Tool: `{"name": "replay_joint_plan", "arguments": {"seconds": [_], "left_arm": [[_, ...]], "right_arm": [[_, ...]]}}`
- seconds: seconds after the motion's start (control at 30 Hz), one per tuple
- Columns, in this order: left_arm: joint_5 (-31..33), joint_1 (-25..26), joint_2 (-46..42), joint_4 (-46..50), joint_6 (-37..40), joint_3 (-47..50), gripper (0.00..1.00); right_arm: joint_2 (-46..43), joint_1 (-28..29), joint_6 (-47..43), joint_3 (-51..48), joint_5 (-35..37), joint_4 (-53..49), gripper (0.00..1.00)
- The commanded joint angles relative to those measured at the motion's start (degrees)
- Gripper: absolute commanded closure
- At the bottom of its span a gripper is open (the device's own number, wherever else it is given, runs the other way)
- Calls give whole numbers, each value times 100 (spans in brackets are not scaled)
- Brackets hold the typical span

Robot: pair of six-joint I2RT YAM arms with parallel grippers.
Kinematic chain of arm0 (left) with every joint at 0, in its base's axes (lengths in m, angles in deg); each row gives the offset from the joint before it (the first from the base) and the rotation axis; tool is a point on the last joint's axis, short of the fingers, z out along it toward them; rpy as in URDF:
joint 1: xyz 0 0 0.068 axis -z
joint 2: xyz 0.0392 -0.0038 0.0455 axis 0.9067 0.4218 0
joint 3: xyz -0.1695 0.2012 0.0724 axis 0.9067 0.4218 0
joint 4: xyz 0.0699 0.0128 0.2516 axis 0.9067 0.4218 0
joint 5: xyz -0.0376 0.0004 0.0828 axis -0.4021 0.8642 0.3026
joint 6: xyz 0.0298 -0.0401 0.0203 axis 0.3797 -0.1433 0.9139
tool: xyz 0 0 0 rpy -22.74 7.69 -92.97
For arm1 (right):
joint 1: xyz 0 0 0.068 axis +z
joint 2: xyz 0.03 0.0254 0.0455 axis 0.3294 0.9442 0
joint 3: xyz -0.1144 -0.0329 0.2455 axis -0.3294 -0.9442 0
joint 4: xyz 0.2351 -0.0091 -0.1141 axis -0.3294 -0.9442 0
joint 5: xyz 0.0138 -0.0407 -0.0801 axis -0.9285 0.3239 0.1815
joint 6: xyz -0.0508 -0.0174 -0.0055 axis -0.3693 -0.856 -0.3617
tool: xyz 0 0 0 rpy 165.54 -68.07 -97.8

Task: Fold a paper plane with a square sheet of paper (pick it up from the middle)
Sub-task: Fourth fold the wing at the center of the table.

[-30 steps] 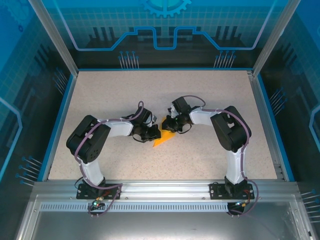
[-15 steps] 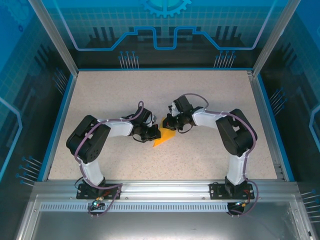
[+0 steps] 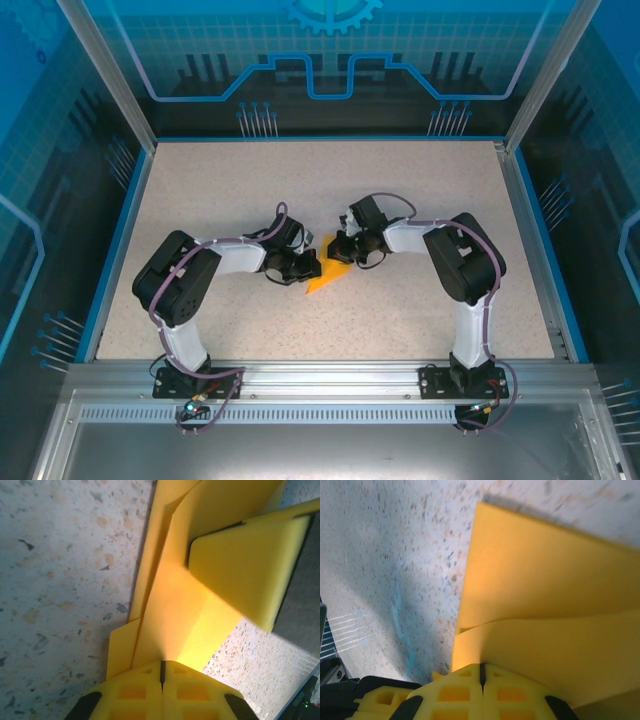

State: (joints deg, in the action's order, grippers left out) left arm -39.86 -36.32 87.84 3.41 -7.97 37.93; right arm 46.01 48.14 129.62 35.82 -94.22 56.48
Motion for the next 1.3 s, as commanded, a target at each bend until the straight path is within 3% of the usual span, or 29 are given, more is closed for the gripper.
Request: {"name": "replay_joint_plan", "arguments": {"seconds": [0.0, 0.67, 1.03, 1.27], "left_arm": [[746, 9, 399, 882, 223, 441, 100], [717, 5, 383, 827, 252, 543, 100], [676, 10, 373, 832, 263, 512, 100], [657, 3, 368, 833, 251, 508, 100]], "right_arm": [[133, -314, -136, -66, 295, -24, 100], [415, -1111, -243, 424, 436, -412, 98], [-102, -1106, -525, 814, 353, -900, 96], [-483, -713, -467, 648, 350, -866, 95]]}}
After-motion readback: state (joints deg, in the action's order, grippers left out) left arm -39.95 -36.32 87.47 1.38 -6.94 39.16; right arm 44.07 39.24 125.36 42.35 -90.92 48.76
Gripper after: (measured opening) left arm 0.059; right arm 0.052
